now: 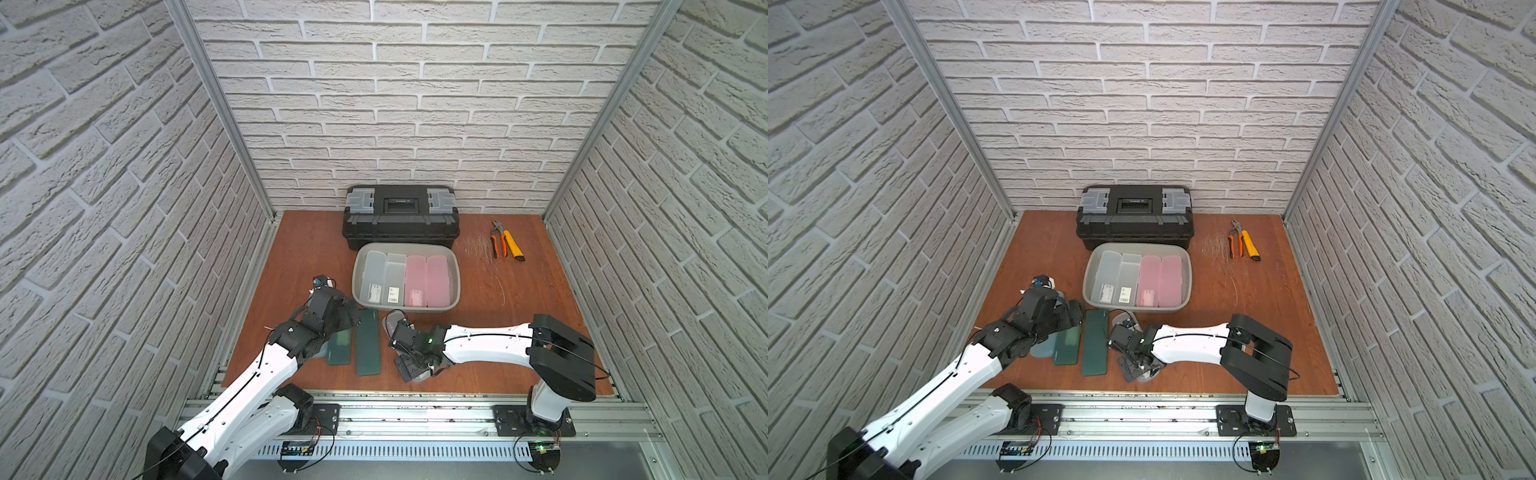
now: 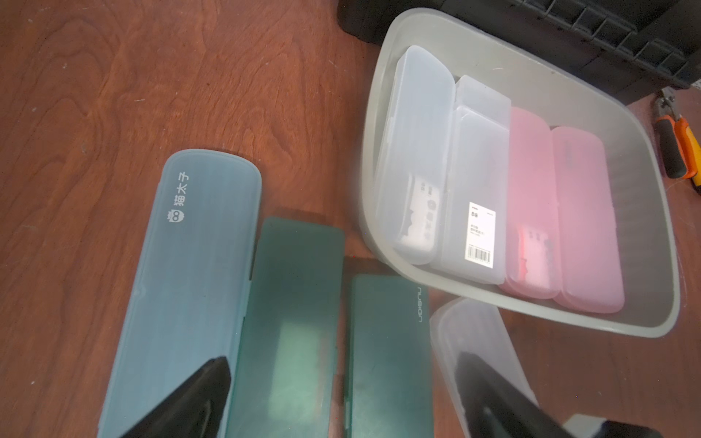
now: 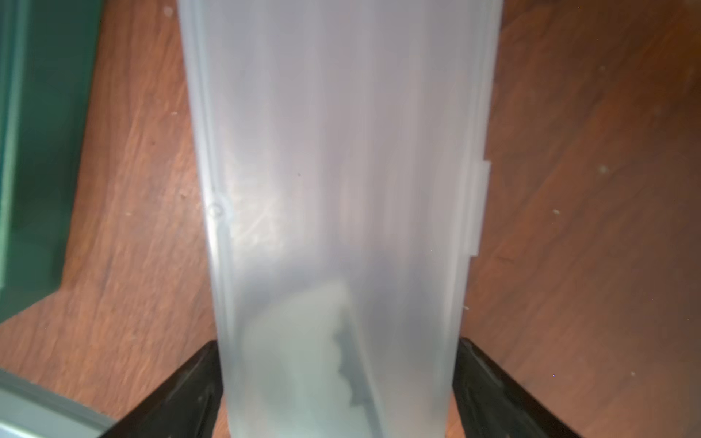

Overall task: Put the pencil case into the storage box
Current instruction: Pick up the pencil case from the center of the board.

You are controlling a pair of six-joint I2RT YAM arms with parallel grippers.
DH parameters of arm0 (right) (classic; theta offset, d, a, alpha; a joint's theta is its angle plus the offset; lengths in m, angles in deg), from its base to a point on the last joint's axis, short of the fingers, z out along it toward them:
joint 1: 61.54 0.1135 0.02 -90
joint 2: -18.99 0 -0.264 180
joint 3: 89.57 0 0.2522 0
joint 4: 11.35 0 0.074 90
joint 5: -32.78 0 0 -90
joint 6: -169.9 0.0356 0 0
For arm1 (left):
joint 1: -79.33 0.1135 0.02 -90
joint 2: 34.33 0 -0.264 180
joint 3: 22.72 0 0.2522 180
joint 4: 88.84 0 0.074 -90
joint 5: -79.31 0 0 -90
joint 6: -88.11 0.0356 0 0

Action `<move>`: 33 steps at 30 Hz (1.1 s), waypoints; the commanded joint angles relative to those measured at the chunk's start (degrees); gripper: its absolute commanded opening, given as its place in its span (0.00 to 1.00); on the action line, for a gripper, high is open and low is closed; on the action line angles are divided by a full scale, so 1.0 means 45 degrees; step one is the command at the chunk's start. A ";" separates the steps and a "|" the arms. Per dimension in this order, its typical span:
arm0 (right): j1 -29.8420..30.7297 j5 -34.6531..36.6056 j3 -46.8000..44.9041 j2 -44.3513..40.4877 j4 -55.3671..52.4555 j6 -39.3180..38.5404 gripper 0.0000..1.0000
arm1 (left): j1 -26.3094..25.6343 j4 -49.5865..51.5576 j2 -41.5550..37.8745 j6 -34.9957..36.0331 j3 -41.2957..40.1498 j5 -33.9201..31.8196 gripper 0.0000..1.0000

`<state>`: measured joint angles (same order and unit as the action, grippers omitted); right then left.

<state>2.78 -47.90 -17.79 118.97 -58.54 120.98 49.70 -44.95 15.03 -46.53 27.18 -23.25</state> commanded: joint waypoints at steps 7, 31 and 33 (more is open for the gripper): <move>0.0361 0.0700 -0.1251 -0.0907 -0.0100 -0.0182 0.66 | -0.0758 0.0296 -0.0104 0.0144 0.1090 -0.0658 0.98; 0.0052 0.0662 -0.0416 -0.5650 -0.1228 -0.2803 0.51 | -0.0305 -0.0950 0.0980 0.3432 0.4155 0.0079 0.98; -0.0516 0.0529 0.0190 -0.5318 -0.1130 -0.2815 0.49 | 0.0678 -0.1226 0.1773 0.3458 0.4507 0.1775 0.98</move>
<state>3.06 -46.02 -20.35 95.00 -66.52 109.62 48.79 -46.70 19.60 -34.40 45.45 -24.91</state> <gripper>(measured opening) 0.788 0.985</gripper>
